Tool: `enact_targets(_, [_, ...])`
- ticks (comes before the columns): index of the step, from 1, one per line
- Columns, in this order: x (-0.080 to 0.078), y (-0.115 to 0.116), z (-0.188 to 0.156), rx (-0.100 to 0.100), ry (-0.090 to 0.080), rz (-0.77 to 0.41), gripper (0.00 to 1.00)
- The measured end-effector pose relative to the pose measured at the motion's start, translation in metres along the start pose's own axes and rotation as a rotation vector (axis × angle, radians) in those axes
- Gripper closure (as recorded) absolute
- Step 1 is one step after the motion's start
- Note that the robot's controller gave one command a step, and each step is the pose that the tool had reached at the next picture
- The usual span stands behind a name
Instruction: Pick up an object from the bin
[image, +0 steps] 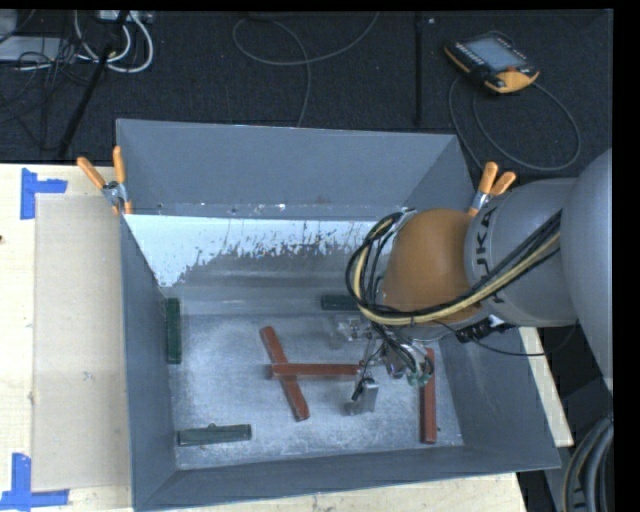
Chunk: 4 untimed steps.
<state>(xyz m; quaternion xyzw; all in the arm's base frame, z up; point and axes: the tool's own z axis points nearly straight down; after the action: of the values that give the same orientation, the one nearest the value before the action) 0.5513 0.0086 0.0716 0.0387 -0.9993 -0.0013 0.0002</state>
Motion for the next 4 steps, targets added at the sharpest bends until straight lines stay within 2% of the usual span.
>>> enact_targets(1, [-0.0044,0.0710,0.0020,0.002,-0.001,0.101,1.00])
enact_targets(2, [-0.0043,0.0707,0.0021,0.003,0.000,0.100,0.00])
enact_targets(3, [-0.0044,0.0706,0.0020,0.003,0.000,0.099,1.00])
enact_targets(4, [-0.0043,0.0707,0.0022,0.003,0.000,0.098,0.00])
